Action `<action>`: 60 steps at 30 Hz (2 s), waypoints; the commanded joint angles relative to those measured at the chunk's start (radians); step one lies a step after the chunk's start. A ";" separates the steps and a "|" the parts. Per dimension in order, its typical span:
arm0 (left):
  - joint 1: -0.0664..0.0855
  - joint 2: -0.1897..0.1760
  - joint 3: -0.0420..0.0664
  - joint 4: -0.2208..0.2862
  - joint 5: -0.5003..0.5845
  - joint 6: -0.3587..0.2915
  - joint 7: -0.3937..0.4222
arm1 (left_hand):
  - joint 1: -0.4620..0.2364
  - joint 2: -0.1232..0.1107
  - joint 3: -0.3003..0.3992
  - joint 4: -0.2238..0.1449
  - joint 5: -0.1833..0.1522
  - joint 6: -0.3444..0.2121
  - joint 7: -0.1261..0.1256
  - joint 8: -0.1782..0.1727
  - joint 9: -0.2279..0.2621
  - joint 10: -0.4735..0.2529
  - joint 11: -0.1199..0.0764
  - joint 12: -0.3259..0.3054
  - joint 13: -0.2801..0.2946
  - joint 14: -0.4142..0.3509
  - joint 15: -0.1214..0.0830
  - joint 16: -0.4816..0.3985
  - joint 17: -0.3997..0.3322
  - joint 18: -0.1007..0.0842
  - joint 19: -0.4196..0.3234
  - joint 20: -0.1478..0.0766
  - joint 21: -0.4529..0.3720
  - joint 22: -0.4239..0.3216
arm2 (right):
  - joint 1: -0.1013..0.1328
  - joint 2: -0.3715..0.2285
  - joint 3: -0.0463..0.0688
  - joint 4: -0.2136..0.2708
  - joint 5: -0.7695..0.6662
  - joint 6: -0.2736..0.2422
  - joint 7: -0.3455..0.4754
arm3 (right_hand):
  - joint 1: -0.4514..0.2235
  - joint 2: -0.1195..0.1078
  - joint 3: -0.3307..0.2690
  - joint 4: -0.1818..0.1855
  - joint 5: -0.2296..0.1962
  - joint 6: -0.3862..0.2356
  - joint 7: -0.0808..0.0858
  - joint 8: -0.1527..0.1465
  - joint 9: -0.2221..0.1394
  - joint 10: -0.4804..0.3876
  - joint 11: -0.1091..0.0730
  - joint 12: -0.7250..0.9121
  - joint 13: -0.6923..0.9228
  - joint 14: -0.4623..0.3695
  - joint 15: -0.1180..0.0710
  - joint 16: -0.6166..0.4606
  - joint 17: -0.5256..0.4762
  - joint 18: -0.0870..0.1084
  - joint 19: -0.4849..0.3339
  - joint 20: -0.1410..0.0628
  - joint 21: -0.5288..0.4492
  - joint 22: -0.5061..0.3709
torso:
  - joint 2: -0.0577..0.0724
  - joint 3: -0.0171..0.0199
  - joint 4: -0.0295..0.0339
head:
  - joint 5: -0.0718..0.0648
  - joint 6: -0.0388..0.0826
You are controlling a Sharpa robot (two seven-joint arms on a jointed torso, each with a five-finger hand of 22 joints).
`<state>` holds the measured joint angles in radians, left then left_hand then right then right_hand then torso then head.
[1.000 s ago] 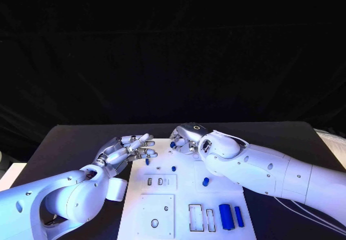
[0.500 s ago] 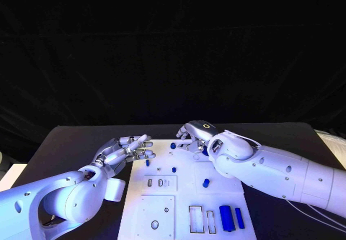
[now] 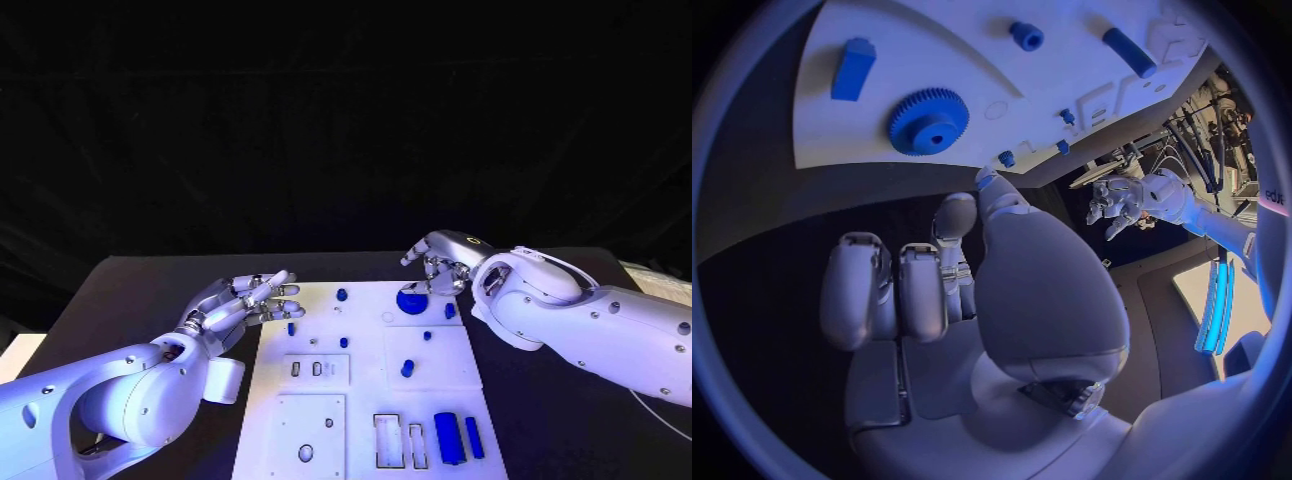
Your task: Assemble the parts on the task board
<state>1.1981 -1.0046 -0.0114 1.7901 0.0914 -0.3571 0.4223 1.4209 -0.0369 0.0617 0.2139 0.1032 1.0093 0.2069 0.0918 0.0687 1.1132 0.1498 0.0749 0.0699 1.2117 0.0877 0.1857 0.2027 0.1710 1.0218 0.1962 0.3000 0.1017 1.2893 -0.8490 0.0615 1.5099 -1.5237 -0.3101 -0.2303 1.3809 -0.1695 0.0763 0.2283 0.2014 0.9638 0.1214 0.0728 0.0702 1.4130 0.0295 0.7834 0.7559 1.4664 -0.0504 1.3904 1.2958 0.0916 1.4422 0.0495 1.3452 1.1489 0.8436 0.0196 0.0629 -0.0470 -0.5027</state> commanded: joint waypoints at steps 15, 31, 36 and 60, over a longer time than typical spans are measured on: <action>0.002 0.004 0.001 -0.004 0.005 0.026 0.004 | 0.002 0.006 0.001 -0.006 -0.004 -0.005 0.004 -0.005 -0.001 -0.007 0.002 -0.006 -0.001 -0.004 0.006 -0.008 0.002 0.012 -0.003 0.006 -0.007 -0.001 | -0.014 -0.007 0.000 -0.025 0.029 0.146 -0.073 | 0.041 0.002 -0.057 0.059 0.005 0.003 0.008 0.019 0.003 -0.031 0.008 0.198 0.263 0.071 0.012 0.061 0.087 -0.024 -0.002 0.015 0.052 0.073 | 0.000 0.0005 -0.0042 | -0.010 -0.008; 0.002 0.006 0.001 -0.007 0.005 0.028 0.002 | 0.002 0.006 0.001 -0.006 -0.004 -0.005 0.004 -0.005 -0.001 -0.007 0.002 -0.006 -0.001 -0.004 0.006 -0.008 0.002 0.012 -0.003 0.006 -0.007 -0.001 | -0.024 0.023 0.000 -0.048 0.017 0.138 -0.056 | 0.047 0.028 -0.050 0.052 0.023 0.022 0.008 0.036 0.002 0.036 0.010 0.452 0.523 0.082 0.015 0.107 0.157 -0.031 0.008 0.018 0.082 0.121 | 0.001 -0.0004 -0.0011 | -0.010 -0.013; 0.002 0.007 0.000 -0.007 0.005 0.029 0.001 | 0.002 0.006 0.001 -0.006 -0.004 -0.005 0.004 -0.005 -0.001 -0.007 0.002 -0.006 -0.001 -0.004 0.006 -0.008 0.002 0.012 -0.003 0.006 -0.007 -0.001 | -0.025 0.026 0.000 -0.047 0.016 0.129 -0.054 | 0.044 0.033 -0.049 0.051 0.030 0.025 0.007 0.039 0.002 0.042 0.010 0.475 0.545 0.083 0.015 0.112 0.164 -0.033 0.011 0.018 0.087 0.130 | 0.000 -0.0014 0.0001 | -0.012 -0.014; 0.002 0.005 0.000 -0.008 0.005 0.034 -0.005 | 0.003 0.008 0.001 -0.008 -0.004 -0.004 0.003 -0.006 -0.001 -0.007 0.001 -0.007 -0.001 -0.004 0.006 -0.009 0.004 0.012 -0.003 0.007 -0.007 -0.002 | -0.034 0.029 0.000 -0.044 -0.050 0.147 -0.054 | 0.115 0.086 0.059 -0.020 -0.038 0.114 -0.009 0.070 0.009 0.090 -0.004 0.614 0.679 0.089 0.004 0.134 0.198 -0.044 0.032 0.010 0.121 0.193 | 0.001 -0.0005 -0.0002 | -0.011 -0.020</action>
<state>1.1983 -1.0007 -0.0116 1.7812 0.0951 -0.3459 0.4147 1.4209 -0.0369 0.0648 0.2109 0.1032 1.0093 0.2069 0.0918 0.0687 1.1133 0.1498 0.0694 0.0700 1.2117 0.0877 0.1811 0.2060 0.1710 1.0218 0.1962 0.2962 0.1006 1.2620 -0.8209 0.0648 1.4672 -1.5372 -0.1856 -0.2873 1.4861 -0.0880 0.1306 0.2083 0.1643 1.0600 0.1197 0.1358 0.0713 1.4638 0.0324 1.3932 1.3080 1.4665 -0.0428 1.5203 1.3075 0.0609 1.4593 0.0609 1.4606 1.3081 0.8440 0.0183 0.0628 -0.0582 -0.5219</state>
